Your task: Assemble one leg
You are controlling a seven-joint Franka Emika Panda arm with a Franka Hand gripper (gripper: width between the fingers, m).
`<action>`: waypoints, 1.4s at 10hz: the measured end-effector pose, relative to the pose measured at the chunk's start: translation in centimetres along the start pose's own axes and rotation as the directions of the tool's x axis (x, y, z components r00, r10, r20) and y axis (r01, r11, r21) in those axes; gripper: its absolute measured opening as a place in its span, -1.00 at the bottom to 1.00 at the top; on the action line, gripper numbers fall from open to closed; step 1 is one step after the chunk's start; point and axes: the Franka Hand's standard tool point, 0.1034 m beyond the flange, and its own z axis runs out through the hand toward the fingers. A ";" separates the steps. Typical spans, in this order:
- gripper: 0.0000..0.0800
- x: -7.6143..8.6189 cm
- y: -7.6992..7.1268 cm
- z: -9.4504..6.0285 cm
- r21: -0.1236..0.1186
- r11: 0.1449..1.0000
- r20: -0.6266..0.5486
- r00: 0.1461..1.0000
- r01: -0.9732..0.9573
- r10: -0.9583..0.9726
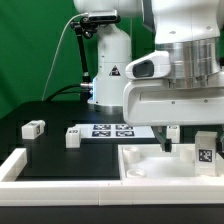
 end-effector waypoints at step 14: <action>-0.99 0.0 -0.1 0.0 0.000 1.000 0.000 1.000 -0.019 0.019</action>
Offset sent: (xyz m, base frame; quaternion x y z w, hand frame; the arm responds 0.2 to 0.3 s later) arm 0.0000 0.0000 0.0000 0.0000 0.0000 0.0000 1.0000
